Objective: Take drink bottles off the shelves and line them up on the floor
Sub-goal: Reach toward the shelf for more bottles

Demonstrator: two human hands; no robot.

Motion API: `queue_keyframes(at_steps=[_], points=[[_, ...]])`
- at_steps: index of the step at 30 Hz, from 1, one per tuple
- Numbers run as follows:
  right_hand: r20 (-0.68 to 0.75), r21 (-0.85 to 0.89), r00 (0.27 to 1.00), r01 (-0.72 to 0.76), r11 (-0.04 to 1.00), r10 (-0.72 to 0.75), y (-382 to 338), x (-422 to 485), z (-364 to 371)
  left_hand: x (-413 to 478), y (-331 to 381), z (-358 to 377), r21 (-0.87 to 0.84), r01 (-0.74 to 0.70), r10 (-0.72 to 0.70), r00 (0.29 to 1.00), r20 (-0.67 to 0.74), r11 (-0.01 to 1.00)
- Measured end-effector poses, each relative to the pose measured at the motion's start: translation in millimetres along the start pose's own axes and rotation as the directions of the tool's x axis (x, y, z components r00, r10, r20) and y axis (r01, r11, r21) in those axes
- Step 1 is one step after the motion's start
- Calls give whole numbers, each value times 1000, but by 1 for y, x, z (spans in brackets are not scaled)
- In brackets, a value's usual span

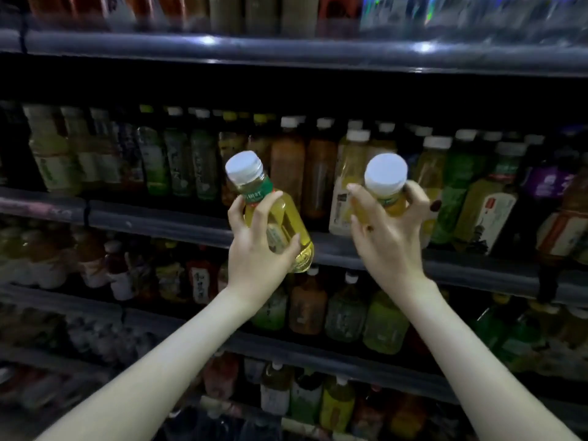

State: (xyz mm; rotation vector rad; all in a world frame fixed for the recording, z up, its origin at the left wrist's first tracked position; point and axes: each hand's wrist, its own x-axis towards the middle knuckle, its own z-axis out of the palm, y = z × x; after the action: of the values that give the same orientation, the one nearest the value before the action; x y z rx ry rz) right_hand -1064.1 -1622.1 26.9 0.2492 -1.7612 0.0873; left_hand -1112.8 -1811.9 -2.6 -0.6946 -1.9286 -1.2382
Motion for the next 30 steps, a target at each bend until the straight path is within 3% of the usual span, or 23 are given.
queue_keyframes(at_steps=[3, 5, 8, 13, 17, 23, 27, 30], points=[[66, 139, 996, -76, 987, 67, -37, -20, -4, -32, -10, -24, 21, 137, -138, 987, 76, 990], [214, 267, 963, -221, 938, 166, -66, -37, 0, -55, -24, -44, 45, 244, -248, 961, 125, 969], [501, 365, 828, -467, 806, 252, -115, -70, 16, -91, -52, -79, 128, 361, -379, 907, 185, 924], [784, 309, 594, -623, 718, 178, -228, -116, 57, -150, -110, -170, 275, 504, -566, 788, 242, 819], [861, 326, 505, -634, 701, 56, -345, -127, 99, -194, -167, -278, 368, 592, -686, 691, 227, 717], [894, 377, 445, -677, 632, -56, -541, -109, 175, -218, -250, -461, 512, 632, -777, 618, 119, 582], [883, 439, 452, -701, 562, -125, -649, -77, 219, -199, -297, -565, 510, 671, -792, 610, 32, 538], [859, 493, 489, -709, 504, -153, -709, -49, 257, -172, -337, -623, 478, 673, -774, 632, 25, 565]])
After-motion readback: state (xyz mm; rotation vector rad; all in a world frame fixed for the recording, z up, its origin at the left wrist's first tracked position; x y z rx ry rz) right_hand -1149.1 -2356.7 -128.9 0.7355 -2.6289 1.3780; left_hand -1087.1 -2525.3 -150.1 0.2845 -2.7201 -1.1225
